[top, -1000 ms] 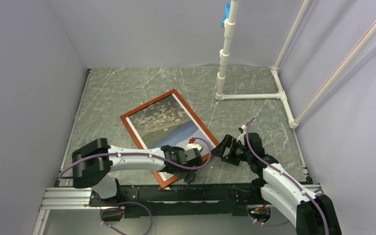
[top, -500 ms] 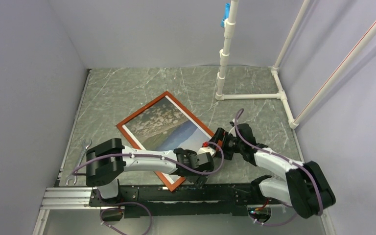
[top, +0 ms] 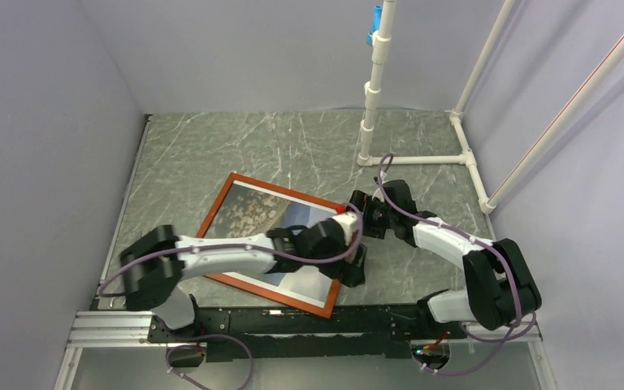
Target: Put the photo into the frame
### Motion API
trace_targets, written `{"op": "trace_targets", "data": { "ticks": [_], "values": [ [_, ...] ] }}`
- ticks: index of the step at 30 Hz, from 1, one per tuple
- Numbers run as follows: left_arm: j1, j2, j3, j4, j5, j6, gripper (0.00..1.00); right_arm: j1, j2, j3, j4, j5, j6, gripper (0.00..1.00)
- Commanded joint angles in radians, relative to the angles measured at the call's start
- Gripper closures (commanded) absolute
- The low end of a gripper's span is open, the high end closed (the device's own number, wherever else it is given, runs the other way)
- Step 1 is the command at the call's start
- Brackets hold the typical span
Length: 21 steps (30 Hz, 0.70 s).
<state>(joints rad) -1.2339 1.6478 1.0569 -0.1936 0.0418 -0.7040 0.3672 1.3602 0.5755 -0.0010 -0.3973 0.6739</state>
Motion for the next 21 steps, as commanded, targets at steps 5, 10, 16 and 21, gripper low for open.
{"op": "trace_targets", "data": {
  "ticks": [5, 10, 16, 21],
  "values": [
    [0.151, -0.422, -0.201, 0.227, 0.059, -0.098, 0.01, 0.019, -0.202, -0.054, -0.156, -0.047, -0.102, 0.00],
    [0.279, -0.626, -0.220, 0.092, -0.036, -0.142, 0.01, 0.209, -0.252, -0.055, -0.288, 0.129, -0.071, 0.00],
    [0.355, -0.753, -0.076, -0.166, -0.178, -0.111, 0.01, 0.354, -0.170, -0.049, -0.373, 0.320, 0.028, 0.02],
    [0.356, -0.793, -0.072, -0.232, -0.194, -0.109, 0.01, 0.455, -0.094, -0.018, -0.382, 0.439, 0.075, 0.12]
  ]
}}
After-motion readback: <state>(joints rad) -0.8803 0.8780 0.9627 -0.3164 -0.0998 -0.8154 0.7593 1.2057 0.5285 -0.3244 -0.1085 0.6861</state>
